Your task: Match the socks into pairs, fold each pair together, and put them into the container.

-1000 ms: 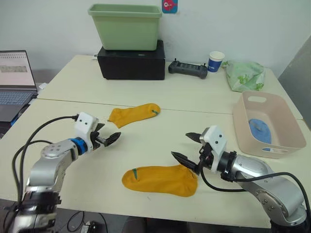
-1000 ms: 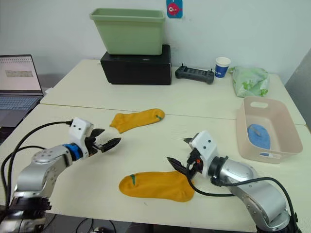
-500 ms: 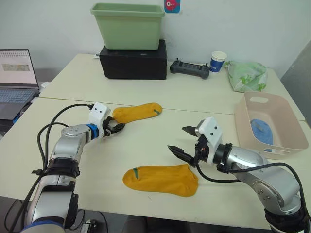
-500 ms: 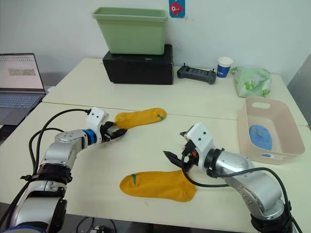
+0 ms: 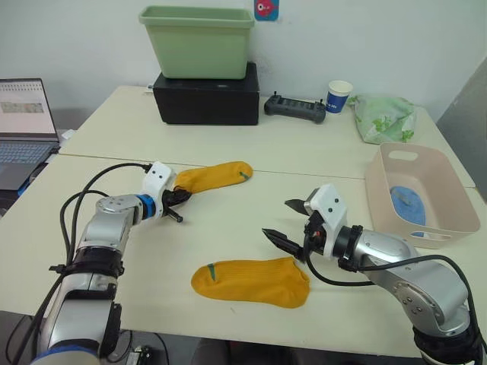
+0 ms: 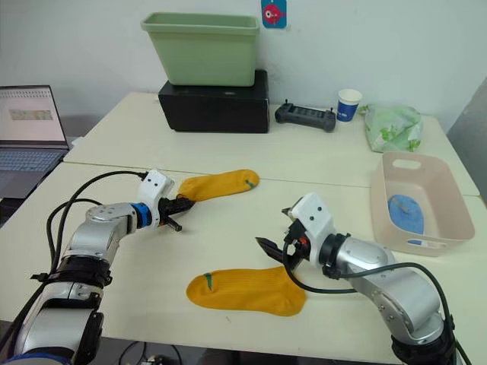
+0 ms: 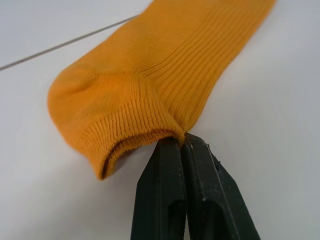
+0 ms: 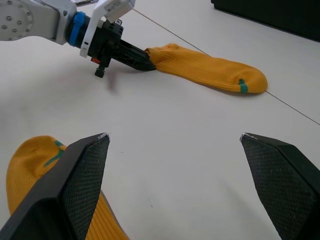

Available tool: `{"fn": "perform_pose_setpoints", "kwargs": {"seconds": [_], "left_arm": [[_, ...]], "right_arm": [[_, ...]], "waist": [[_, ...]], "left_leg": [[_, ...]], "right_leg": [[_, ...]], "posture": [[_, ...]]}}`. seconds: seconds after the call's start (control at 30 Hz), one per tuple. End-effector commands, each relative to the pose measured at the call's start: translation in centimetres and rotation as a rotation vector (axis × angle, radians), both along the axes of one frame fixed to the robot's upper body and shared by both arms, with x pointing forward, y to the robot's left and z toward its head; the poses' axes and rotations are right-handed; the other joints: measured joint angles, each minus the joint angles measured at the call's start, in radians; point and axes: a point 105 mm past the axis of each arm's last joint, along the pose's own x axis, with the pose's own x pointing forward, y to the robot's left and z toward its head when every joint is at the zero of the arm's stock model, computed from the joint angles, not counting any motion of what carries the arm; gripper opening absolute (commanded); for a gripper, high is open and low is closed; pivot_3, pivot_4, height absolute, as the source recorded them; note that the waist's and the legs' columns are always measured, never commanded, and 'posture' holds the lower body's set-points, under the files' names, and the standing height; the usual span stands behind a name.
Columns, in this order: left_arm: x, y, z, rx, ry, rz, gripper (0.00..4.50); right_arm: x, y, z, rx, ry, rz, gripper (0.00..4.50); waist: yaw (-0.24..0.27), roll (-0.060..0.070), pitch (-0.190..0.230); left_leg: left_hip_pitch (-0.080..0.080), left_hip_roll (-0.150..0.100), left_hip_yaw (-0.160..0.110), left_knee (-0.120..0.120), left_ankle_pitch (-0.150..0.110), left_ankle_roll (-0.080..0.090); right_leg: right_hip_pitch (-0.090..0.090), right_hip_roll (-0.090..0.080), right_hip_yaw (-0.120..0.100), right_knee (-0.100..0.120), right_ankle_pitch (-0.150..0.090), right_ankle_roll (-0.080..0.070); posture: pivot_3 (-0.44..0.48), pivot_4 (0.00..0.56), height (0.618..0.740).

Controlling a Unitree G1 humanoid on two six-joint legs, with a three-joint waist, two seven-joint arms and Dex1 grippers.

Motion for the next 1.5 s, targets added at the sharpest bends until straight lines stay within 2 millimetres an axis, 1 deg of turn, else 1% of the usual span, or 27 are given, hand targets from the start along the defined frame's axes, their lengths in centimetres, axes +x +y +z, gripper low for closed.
{"fn": "perform_pose_setpoints", "kwargs": {"seconds": [0.03, 0.07, 0.13, 0.23, 0.3, 0.37, 0.4, 0.43, 0.5, 0.57, 0.67, 0.77, 0.87, 0.9, 0.93, 1.03, 1.1, 1.23, 1.37, 1.47, 1.5], "left_arm": [[-3.7, -1.7, -0.5, -0.040, 0.074, -0.122, 0.02], [-5.0, -2.1, -0.4, -0.055, 0.081, -0.154, 0.02], [-6.6, -2.7, 0.0, -0.080, 0.089, -0.189, 0.02], [-10.4, -3.7, 0.2, -0.116, 0.137, -0.268, 0.02], [-11.8, -3.8, 0.0, -0.110, 0.162, -0.279, 0.02], [-13.2, -3.7, -0.7, -0.093, 0.186, -0.283, 0.02], [-14.0, -3.5, -1.3, -0.079, 0.203, -0.279, 0.02], [-14.4, -3.3, -1.7, -0.064, 0.205, -0.267, 0.02], [-14.5, -3.1, -2.0, -0.061, 0.201, -0.244, 0.02], [-14.4, -3.0, -1.9, -0.060, 0.193, -0.232, 0.02], [-14.4, -2.9, -2.1, -0.051, 0.190, -0.229, 0.02], [-14.3, -2.5, -2.2, -0.037, 0.179, -0.217, 0.02], [-14.1, -2.3, -2.3, -0.033, 0.170, -0.199, 0.00], [-14.0, -2.1, -2.3, -0.029, 0.166, -0.193, 0.00], [-13.8, -2.0, -2.3, -0.028, 0.160, -0.187, 0.00], [-13.6, -1.7, -2.2, -0.025, 0.153, -0.182, 0.00], [-13.2, -1.6, -2.2, -0.019, 0.145, -0.185, 0.00], [-11.7, -2.0, -1.1, -0.020, 0.090, -0.199, 0.00], [-9.9, -3.6, 0.1, -0.032, 0.038, -0.255, 0.00], [-8.9, -4.6, 0.3, -0.033, 0.029, -0.284, 0.00], [-8.6, -5.2, 0.3, -0.042, 0.033, -0.298, 0.00]], "right_arm": [[-0.2, 0.1, 1.0, 0.010, -0.044, 0.007, 4.50], [-0.2, 0.1, 1.0, 0.010, -0.043, 0.007, 4.50], [-0.2, 0.2, 1.0, 0.011, -0.043, 0.008, 4.50], [0.1, 0.6, 0.9, 0.015, -0.039, 0.007, 4.50], [0.4, 1.0, 0.8, 0.017, -0.038, 0.006, 4.50], [1.2, 1.9, 0.4, 0.020, -0.027, -0.004, 4.50], [2.2, 2.8, -0.1, 0.028, -0.010, -0.028, 4.50], [3.4, 3.5, -0.6, 0.031, 0.007, -0.061, 4.50], [5.3, 4.5, -1.7, 0.019, 0.015, -0.126, 4.50], [6.5, 5.2, -2.5, 0.025, 0.030, -0.161, 4.50], [7.2, 6.1, -3.3, 0.022, 0.036, -0.169, 4.50], [7.9, 7.5, -5.1, 0.028, 0.114, -0.183, 4.50], [7.5, 8.2, -5.9, -0.014, 0.103, -0.147, 3.93], [7.1, 8.5, -6.0, -0.022, 0.102, -0.127, 3.63], [6.8, 8.6, -6.0, -0.028, 0.100, -0.111, 3.16], [6.4, 8.8, -6.1, -0.039, 0.088, -0.095, 2.17], [6.6, 8.6, -5.6, -0.023, 0.064, -0.116, 1.51], [7.3, 6.9, -3.9, 0.019, 0.011, -0.196, 0.05], [7.7, 4.5, -3.2, 0.009, -0.019, -0.257, 0.02], [8.0, 3.1, -3.1, -0.017, -0.034, -0.284, 0.02], [8.2, 2.5, -3.2, -0.031, -0.035, -0.296, 0.02]], "waist": [[-0.005, 0.000, 0.000], [-0.006, 0.000, 0.000], [-0.002, 0.000, 0.000], [-0.002, 0.000, 0.000], [-0.002, 0.000, 0.000], [-0.002, 0.001, 0.001], [-0.005, 0.000, 0.000], [-0.011, 0.000, 0.000], [-0.015, 0.001, 0.001], [-0.011, 0.001, 0.001], [-0.003, 0.001, 0.001], [-0.003, 0.001, 0.001], [-0.003, 0.001, 0.001], [-0.003, 0.001, 0.001], [-0.003, 0.001, 0.001], [-0.003, 0.001, 0.001], [-0.003, 0.001, 0.001], [-0.002, 0.001, 0.001], [0.004, 0.001, 0.001], [0.002, 0.001, 0.001], [-0.001, 0.001, 0.001]], "left_leg": [[0.000, 0.000, 0.000, 0.000, 0.000, 0.000], [0.000, 0.001, 0.000, 0.000, 0.000, 0.000], [0.000, 0.000, 0.000, -0.001, 0.000, 0.000], [0.000, 0.000, 0.000, -0.001, 0.000, 0.000], [0.000, 0.000, 0.000, -0.001, 0.000, 0.000], [0.000, 0.000, -0.001, -0.001, 0.000, 0.000], [0.000, 0.000, -0.001, -0.001, 0.000, 0.000], [0.001, 0.000, 0.000, -0.001, 0.000, 0.000], [0.005, 0.000, 0.001, -0.002, 0.000, 0.000], [0.005, 0.000, 0.001, -0.002, 0.000, 0.000], [0.004, 0.000, 0.002, -0.002, 0.000, 0.000], [0.003, 0.000, 0.002, -0.002, 0.000, 0.000], [0.003, 0.000, 0.002, -0.002, 0.000, 0.000], [0.003, 0.000, 0.002, -0.002, 0.000, 0.000], [0.003, 0.000, 0.002, -0.002, 0.000, 0.000], [0.003, 0.000, 0.002, -0.002, 0.000, 0.000], [0.003, 0.000, 0.002, -0.002, 0.000, 0.000], [0.003, 0.000, 0.002, -0.002, 0.000, 0.000], [-0.002, 0.000, 0.001, -0.002, 0.000, 0.000], [-0.002, -0.001, 0.002, -0.001, 0.000, 0.000], [-0.002, -0.001, 0.002, -0.001, 0.000, 0.000]], "right_leg": [[0.000, 0.000, 0.000, 0.000, 0.000, 0.000], [0.000, 0.000, 0.002, 0.000, 0.000, 0.000], [-0.001, -0.002, 0.003, -0.001, 0.000, 0.000], [0.000, -0.002, 0.001, 0.000, 0.000, 0.000], [0.000, -0.002, 0.002, 0.000, 0.000, 0.000], [0.000, -0.001, 0.002, 0.000, 0.000, 0.000], [0.000, -0.001, 0.002, 0.000, 0.000, 0.000], [0.000, -0.001, 0.002, 0.001, 0.000, 0.000], [0.001, -0.001, 0.004, 0.001, 0.000, -0.001], [0.001, 0.000, 0.004, 0.001, 0.000, -0.001], [0.000, 0.000, 0.004, 0.000, 0.000, -0.001], [-0.001, -0.001, 0.005, 0.000, 0.000, -0.001], [-0.002, 0.000, 0.004, 0.001, 0.000, -0.001], [-0.002, 0.000, 0.004, 0.002, 0.000, -0.001], [-0.003, 0.000, 0.004, 0.002, 0.000, -0.001], [-0.002, 0.000, 0.004, 0.002, 0.000, -0.001], [-0.003, 0.000, 0.004, 0.002, 0.000, -0.001], [-0.003, 0.000, 0.003, 0.002, 0.000, -0.001], [-0.005, 0.000, 0.001, 0.002, 0.000, -0.001], [-0.004, 0.000, 0.002, 0.001, 0.001, -0.001], [-0.004, 0.000, 0.002, 0.001, 0.001, -0.001]], "posture": [[0.000, 0.150, 0.696], [0.000, 0.150, 0.696], [0.000, 0.150, 0.696], [0.000, 0.150, 0.696], [0.000, 0.150, 0.696], [0.000, 0.150, 0.696], [0.000, 0.150, 0.696], [0.000, 0.150, 0.696], [0.000, 0.150, 0.696], [0.000, 0.150, 0.696], [0.000, 0.150, 0.696], [0.000, 0.150, 0.696], [0.000, 0.150, 0.696], [0.000, 0.150, 0.696], [0.000, 0.150, 0.696], [0.000, 0.150, 0.696], [0.000, 0.150, 0.696], [0.000, 0.150, 0.696], [0.000, 0.150, 0.696], [0.000, 0.150, 0.696], [0.000, 0.150, 0.696]]}}
